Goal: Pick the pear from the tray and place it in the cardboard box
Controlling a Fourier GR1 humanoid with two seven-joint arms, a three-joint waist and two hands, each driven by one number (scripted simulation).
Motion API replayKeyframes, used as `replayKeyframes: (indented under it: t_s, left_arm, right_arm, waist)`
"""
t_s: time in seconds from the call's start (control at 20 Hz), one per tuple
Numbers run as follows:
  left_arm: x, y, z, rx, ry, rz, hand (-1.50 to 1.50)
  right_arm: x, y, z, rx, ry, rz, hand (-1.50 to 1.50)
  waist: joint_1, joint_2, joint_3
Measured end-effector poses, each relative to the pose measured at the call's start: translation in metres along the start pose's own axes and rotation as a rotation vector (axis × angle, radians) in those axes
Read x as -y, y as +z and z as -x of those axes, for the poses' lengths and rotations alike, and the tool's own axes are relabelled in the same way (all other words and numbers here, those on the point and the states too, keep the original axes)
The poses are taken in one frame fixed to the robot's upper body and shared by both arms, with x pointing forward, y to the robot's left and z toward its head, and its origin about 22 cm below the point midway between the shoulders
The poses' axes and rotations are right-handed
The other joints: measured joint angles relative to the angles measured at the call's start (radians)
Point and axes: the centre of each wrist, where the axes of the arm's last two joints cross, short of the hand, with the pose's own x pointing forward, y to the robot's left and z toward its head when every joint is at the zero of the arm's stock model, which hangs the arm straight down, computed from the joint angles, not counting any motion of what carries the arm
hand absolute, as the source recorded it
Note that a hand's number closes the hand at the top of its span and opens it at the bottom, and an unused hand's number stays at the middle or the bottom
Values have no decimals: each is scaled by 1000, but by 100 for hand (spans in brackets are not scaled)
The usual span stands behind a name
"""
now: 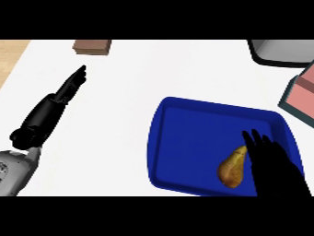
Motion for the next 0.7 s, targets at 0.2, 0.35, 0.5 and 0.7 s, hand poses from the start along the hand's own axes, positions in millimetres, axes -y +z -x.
replayKeyframes:
  t_s: [0.2, 0.35, 0.5, 0.7]
  left_arm:
    - [0, 1, 2, -13, 5, 0, 0]
    - [-2, 3, 3, -13, 8, -5, 0]
    - [-2, 7, 6, -17, -1, -15, 0]
    - [-6, 6, 4, -21, 5, -28, 0]
  right_arm:
    - [-8, -11, -23, -1, 1, -23, -150]
    - [-15, -24, -34, -27, 40, -21, -150]
    - [-20, -30, -47, -42, 63, -8, -150]
    - [-24, -45, -60, -66, 87, -13, -150]
  waist:
    - [-10, -4, 1]
    - [-14, -6, 2]
    - [-22, -8, 3]
    - [-29, -9, 4]
